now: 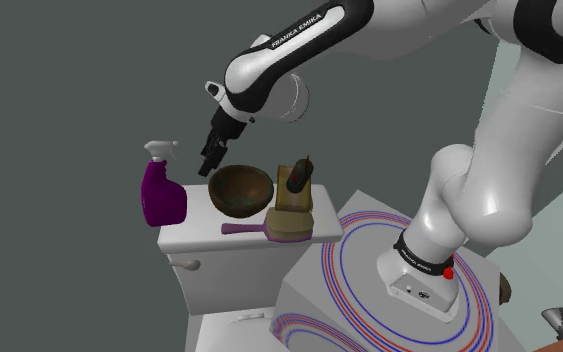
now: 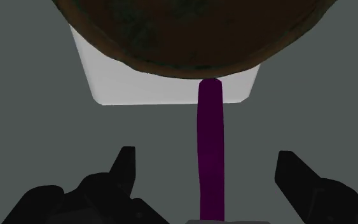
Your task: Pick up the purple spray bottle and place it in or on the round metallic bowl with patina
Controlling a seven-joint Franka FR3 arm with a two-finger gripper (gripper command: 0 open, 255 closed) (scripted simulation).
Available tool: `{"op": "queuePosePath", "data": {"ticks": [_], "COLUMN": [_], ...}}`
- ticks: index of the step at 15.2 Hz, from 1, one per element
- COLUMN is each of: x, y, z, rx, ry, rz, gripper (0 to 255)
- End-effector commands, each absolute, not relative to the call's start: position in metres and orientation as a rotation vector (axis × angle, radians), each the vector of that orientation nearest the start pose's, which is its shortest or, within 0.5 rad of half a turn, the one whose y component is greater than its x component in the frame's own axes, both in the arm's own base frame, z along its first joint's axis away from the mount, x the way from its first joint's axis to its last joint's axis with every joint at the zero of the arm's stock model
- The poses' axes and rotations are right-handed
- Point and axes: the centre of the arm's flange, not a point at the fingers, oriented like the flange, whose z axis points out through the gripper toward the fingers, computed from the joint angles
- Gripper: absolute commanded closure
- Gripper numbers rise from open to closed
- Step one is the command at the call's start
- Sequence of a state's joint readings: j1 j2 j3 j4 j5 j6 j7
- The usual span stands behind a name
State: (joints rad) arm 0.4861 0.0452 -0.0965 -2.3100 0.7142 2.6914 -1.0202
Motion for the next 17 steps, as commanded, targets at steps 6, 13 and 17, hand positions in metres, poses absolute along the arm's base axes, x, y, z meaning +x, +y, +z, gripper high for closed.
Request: {"op": "queuePosePath", "data": {"ticks": [6, 13, 17], "x": [0.528, 0.535, 0.535], "y": [0.23, 0.241, 0.241], "z": [0.319, 0.299, 0.299], "rx": [-2.468, -2.468, -2.468], "ry": [-1.203, -1.203, -1.203], "rz": [-0.67, -0.67, -0.67], "gripper": [0, 0, 0]}}
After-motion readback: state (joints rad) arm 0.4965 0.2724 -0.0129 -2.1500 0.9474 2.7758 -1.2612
